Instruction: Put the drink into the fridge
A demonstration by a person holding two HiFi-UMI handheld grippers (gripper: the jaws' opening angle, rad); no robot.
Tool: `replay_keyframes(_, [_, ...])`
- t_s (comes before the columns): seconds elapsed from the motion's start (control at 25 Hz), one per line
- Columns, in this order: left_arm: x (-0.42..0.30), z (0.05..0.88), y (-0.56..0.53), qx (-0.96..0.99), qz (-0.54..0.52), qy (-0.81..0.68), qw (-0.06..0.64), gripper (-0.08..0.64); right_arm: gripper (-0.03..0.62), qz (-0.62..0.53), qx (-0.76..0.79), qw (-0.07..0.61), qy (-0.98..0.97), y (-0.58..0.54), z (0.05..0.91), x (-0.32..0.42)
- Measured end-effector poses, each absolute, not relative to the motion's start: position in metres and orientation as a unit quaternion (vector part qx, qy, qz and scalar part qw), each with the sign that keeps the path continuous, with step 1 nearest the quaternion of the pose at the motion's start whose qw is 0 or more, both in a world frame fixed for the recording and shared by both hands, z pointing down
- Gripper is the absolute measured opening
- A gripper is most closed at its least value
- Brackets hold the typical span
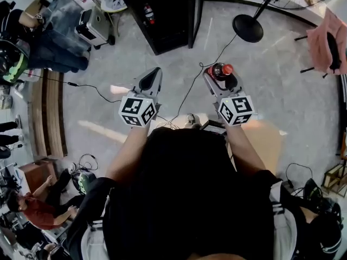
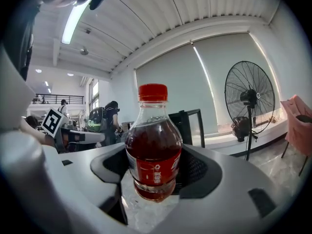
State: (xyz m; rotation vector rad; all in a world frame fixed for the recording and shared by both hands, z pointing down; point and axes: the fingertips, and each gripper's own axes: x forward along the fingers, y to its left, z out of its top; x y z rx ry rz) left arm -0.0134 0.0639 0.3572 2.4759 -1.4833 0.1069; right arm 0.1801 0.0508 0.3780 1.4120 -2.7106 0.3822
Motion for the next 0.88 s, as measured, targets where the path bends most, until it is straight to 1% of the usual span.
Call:
replay_keyframes(0.2, [-0.007,0.359,0.051,0.843,0.034,-0.523,0.121,0.015,0.302,0.133,0.444,0.024,-0.886,0.035,0.386,0.187])
replay_keyframes(0.52, [0.0,0.368,0.046,0.838,0.038,-0.528,0.131,0.015,0.302,0.133,0.438,0.02,-0.889,0.024,0.384,0.197])
replay_keyframes(0.88, [-0.031,0.364,0.009,0.822,0.016,-0.555,0.126,0.015,0.302,0.142,0.425,0.027,-0.894,-0.006,0.393,0.179])
